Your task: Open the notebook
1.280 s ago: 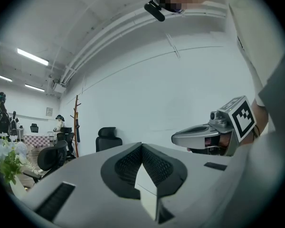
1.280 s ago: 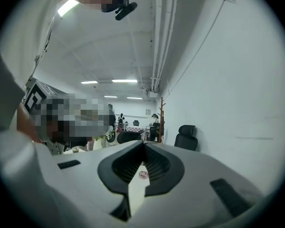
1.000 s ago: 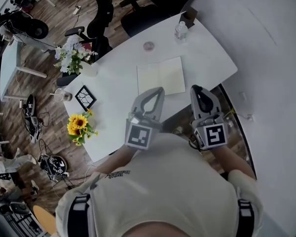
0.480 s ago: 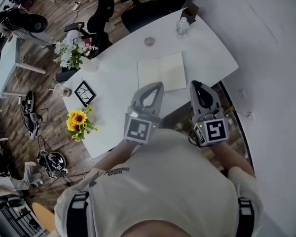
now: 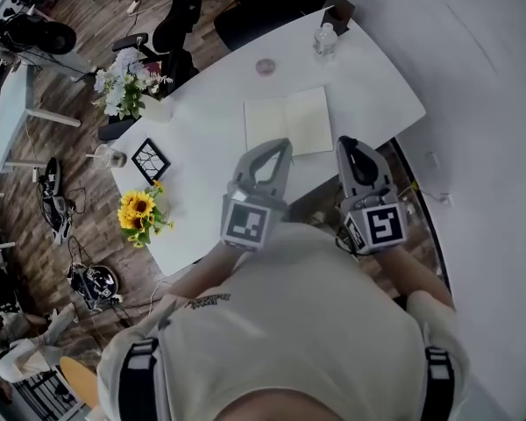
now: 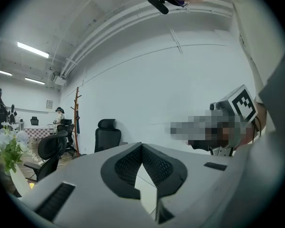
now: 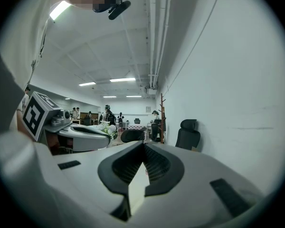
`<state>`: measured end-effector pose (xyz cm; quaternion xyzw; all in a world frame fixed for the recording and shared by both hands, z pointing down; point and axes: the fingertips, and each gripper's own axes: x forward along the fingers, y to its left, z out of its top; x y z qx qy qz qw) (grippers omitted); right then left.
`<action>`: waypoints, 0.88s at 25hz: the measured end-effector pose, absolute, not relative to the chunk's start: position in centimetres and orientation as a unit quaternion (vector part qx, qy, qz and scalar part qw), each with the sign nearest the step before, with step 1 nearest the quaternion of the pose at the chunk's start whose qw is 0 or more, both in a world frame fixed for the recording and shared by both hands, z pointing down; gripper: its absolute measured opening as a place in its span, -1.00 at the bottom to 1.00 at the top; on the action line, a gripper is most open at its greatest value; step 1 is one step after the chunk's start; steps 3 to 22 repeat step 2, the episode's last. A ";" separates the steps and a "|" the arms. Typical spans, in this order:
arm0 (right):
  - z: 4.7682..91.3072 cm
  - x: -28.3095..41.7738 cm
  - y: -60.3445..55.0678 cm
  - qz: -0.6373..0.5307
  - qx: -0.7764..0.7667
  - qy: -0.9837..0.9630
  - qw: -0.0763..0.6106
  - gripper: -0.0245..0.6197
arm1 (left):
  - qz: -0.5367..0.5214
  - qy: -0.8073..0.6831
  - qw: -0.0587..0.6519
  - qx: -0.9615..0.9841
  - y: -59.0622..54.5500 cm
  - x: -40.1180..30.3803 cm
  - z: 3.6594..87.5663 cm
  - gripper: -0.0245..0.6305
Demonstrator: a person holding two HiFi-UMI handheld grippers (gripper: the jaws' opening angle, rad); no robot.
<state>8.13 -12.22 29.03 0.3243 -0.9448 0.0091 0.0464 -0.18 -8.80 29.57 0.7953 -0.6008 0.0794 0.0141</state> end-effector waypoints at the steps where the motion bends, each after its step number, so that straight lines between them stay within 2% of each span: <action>1: 29.1 8.1 -12.2 0.010 0.325 -0.945 0.046 -0.92 | 0.080 -0.600 0.014 0.796 -8.8 -0.2 29.6 -0.89; 22: 29.1 8.1 -12.2 0.011 0.326 -0.944 0.046 -0.92 | 0.081 -0.599 0.014 0.797 -8.8 -0.2 29.7 -0.89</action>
